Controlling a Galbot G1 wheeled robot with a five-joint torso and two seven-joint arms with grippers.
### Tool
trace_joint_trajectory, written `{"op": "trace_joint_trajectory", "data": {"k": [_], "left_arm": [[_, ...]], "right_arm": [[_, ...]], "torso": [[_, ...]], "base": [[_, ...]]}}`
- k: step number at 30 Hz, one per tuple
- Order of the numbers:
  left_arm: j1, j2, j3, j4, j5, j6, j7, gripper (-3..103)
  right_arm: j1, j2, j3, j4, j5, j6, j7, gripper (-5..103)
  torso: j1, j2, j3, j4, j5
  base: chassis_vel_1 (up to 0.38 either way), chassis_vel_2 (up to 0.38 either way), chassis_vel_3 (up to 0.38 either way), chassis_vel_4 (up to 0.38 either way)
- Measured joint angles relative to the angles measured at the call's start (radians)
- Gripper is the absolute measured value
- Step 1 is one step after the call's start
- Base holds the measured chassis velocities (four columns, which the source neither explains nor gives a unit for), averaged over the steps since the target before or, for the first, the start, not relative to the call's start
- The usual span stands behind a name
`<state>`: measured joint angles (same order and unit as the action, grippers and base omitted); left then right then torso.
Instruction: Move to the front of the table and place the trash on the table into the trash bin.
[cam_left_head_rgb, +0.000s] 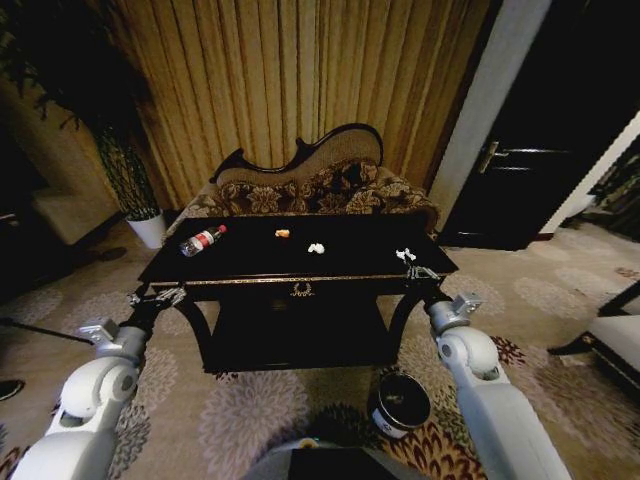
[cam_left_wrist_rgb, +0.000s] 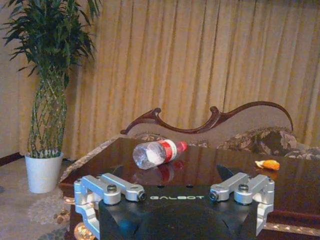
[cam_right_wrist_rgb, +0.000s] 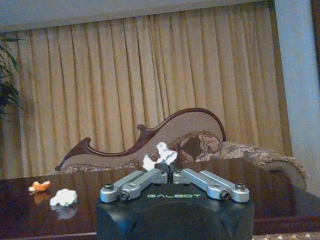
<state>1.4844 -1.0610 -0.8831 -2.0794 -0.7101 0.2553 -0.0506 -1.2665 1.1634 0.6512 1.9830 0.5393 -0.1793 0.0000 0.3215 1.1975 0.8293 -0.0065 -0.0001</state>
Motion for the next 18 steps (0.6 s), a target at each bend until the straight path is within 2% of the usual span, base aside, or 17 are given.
{"op": "trace_joint_trajectory", "data": {"k": [8,12,18], "left_arm": [[-0.001,-0.003,0.003,-0.001,0.001,-0.001,0.001,100],[-0.001,-0.006,0.004,0.0,0.001,-0.002,0.001,100],[0.005,-0.008,-0.006,0.003,0.001,-0.009,0.001,100]], "right_arm": [[-0.001,0.007,0.003,-0.013,-0.003,0.007,0.0,1],[-0.013,0.013,0.016,-0.027,-0.004,0.007,0.0,1],[-0.076,0.022,0.046,-0.107,-0.073,0.024,0.0,1]], "torso": [[0.0,0.0,0.0,0.0,-0.0001],[-0.001,0.0,0.0,-0.0001,0.0],[0.001,0.0,0.0,0.0,-0.0001]], "base": [[0.122,-0.114,-0.115,0.121],[0.017,-0.025,-0.009,0.016],[0.0,0.0,0.0,0.0]]}}
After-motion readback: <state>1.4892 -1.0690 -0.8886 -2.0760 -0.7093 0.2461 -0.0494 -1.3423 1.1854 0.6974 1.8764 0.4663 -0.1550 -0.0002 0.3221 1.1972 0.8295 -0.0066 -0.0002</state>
